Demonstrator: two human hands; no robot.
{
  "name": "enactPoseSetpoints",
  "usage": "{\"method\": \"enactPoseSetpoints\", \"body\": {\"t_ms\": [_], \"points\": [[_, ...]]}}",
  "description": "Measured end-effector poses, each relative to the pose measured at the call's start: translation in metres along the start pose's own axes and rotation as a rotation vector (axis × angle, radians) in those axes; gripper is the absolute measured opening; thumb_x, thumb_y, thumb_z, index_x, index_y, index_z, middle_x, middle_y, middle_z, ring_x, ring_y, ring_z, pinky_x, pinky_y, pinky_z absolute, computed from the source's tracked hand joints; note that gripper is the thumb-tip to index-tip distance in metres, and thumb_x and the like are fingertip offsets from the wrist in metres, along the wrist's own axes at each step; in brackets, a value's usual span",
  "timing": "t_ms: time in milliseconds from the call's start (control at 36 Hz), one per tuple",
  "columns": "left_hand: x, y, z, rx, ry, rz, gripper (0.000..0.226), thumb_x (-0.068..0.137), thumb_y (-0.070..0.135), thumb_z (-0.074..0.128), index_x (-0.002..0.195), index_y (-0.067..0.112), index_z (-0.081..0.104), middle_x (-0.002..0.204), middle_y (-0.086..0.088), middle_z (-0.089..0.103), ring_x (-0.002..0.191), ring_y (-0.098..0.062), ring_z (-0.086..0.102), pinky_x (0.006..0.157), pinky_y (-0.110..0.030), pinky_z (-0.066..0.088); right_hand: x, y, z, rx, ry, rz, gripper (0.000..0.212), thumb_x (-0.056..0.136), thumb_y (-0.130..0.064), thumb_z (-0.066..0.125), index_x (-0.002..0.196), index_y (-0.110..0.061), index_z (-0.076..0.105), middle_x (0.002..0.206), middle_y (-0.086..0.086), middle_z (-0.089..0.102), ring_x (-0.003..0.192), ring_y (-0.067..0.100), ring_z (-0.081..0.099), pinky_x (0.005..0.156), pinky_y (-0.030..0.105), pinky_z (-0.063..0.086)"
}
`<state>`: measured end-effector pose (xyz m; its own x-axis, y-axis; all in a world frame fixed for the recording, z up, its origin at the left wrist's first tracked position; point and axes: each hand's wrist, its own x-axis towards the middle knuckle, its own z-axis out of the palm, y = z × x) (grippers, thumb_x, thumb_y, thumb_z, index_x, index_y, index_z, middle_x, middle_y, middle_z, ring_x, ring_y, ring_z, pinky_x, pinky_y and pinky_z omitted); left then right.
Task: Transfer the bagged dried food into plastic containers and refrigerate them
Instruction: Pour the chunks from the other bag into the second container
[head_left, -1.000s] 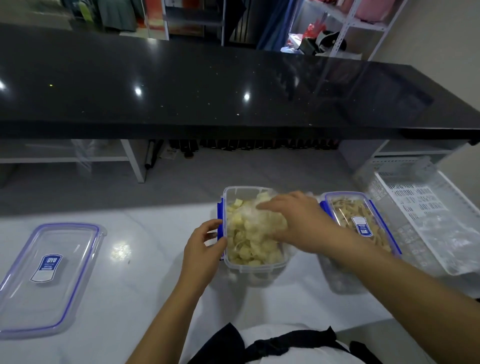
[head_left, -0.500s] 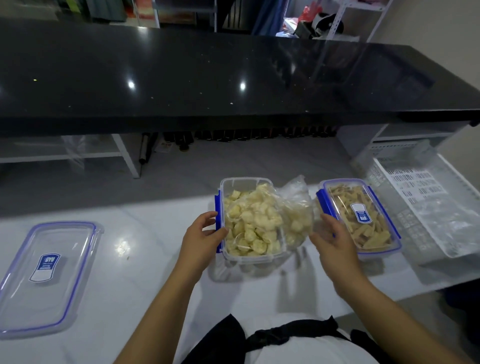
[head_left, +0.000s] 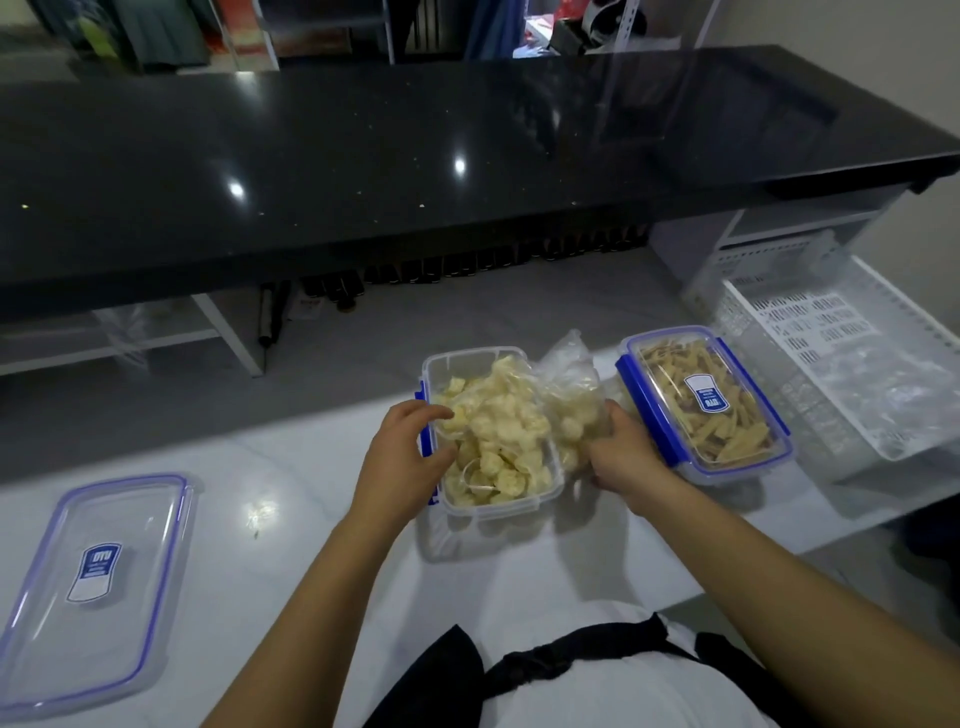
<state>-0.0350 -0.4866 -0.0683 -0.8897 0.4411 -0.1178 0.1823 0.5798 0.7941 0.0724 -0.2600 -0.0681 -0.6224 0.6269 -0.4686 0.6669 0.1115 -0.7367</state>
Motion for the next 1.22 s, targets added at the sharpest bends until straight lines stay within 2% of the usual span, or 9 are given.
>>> {"method": "enactPoseSetpoints", "body": {"t_ms": [167, 361, 444, 667, 750, 833, 972, 1083, 1222], "points": [[0.003, 0.005, 0.001, 0.137, 0.033, 0.03, 0.011, 0.09, 0.031, 0.07, 0.097, 0.025, 0.076, 0.139, 0.006, 0.055, 0.117, -0.016, 0.057, 0.094, -0.033, 0.051, -0.003, -0.011, -0.003, 0.152, 0.041, -0.023, 0.013, 0.092, -0.024, 0.053, 0.092, -0.025, 0.066, 0.096, 0.003, 0.069, 0.091, 0.023, 0.067, 0.085, 0.046, 0.058], [-0.005, -0.002, 0.005, 0.166, 0.084, 0.076, 0.03, 0.093, 0.027, 0.067, 0.124, 0.027, 0.066, 0.133, 0.01, 0.061, 0.121, -0.014, 0.054, 0.094, -0.022, 0.039, -0.002, -0.014, -0.015, 0.519, 0.032, -0.015, 0.014, 0.095, -0.011, 0.052, 0.089, -0.018, 0.063, 0.089, 0.004, 0.066, 0.081, 0.019, 0.064, 0.079, 0.045, 0.056], [-0.002, -0.003, 0.006, 0.159, 0.107, 0.073, 0.021, 0.095, 0.022, 0.065, 0.115, 0.023, 0.07, 0.122, 0.006, 0.066, 0.111, -0.017, 0.06, 0.092, -0.026, 0.046, -0.002, -0.021, -0.021, 0.649, 0.013, -0.017, 0.022, 0.095, -0.007, 0.053, 0.08, -0.02, 0.062, 0.076, 0.0, 0.067, 0.07, 0.014, 0.063, 0.08, 0.051, 0.055], [-0.002, -0.002, 0.008, 0.06, 0.164, 0.032, 0.013, 0.093, 0.017, 0.067, 0.103, 0.014, 0.075, 0.11, 0.001, 0.071, 0.102, -0.019, 0.063, 0.09, -0.032, 0.052, -0.021, -0.043, -0.021, 0.784, -0.138, -0.217, 0.022, 0.096, -0.006, 0.054, 0.084, -0.02, 0.066, 0.092, 0.003, 0.068, 0.1, 0.024, 0.062, 0.084, 0.056, 0.055], [-0.006, -0.001, 0.01, 0.045, 0.171, 0.011, 0.015, 0.093, 0.019, 0.068, 0.105, 0.014, 0.075, 0.111, 0.002, 0.071, 0.102, -0.016, 0.063, 0.089, -0.029, 0.051, -0.033, -0.051, -0.011, 0.721, -0.193, -0.326, 0.014, 0.097, -0.009, 0.057, 0.092, -0.018, 0.067, 0.093, 0.0, 0.07, 0.095, 0.017, 0.065, 0.079, 0.046, 0.058], [-0.012, -0.003, 0.01, -0.032, 0.166, 0.011, 0.016, 0.092, 0.017, 0.069, 0.106, 0.014, 0.075, 0.113, 0.002, 0.07, 0.101, -0.013, 0.061, 0.091, -0.033, 0.056, -0.042, -0.049, 0.002, 0.34, -0.249, -0.474, 0.022, 0.094, -0.016, 0.065, 0.114, -0.025, 0.067, 0.128, -0.006, 0.062, 0.116, 0.013, 0.06, 0.084, 0.028, 0.056], [-0.023, -0.008, 0.008, -0.241, 0.151, -0.021, 0.02, 0.092, 0.014, 0.068, 0.111, 0.018, 0.073, 0.121, 0.011, 0.061, 0.1, -0.002, 0.06, 0.073, -0.007, 0.051, -0.055, -0.038, 0.009, -0.041, -0.263, -0.652, 0.038, 0.092, -0.015, 0.066, 0.124, -0.035, 0.064, 0.143, -0.018, 0.047, 0.132, -0.001, 0.042, 0.106, 0.028, 0.042], [-0.021, -0.013, 0.001, -0.426, 0.235, -0.154, 0.026, 0.097, 0.021, 0.062, 0.123, 0.024, 0.066, 0.129, 0.009, 0.059, 0.111, -0.007, 0.059, 0.065, -0.007, 0.049, -0.062, -0.028, 0.002, 0.149, -0.089, -0.523, 0.038, 0.093, -0.017, 0.064, 0.125, -0.037, 0.061, 0.133, -0.02, 0.056, 0.127, 0.001, 0.05, 0.1, 0.03, 0.049], [0.011, -0.01, -0.011, -0.495, 0.136, -0.234, 0.037, 0.1, 0.019, 0.054, 0.136, 0.028, 0.055, 0.137, 0.01, 0.055, 0.122, -0.014, 0.055, 0.094, -0.032, 0.05, -0.069, -0.012, -0.007, 0.527, -0.132, -0.001, 0.038, 0.095, -0.016, 0.06, 0.129, -0.033, 0.056, 0.137, 0.0, 0.053, 0.121, 0.023, 0.055, 0.096, 0.051, 0.053]]}}
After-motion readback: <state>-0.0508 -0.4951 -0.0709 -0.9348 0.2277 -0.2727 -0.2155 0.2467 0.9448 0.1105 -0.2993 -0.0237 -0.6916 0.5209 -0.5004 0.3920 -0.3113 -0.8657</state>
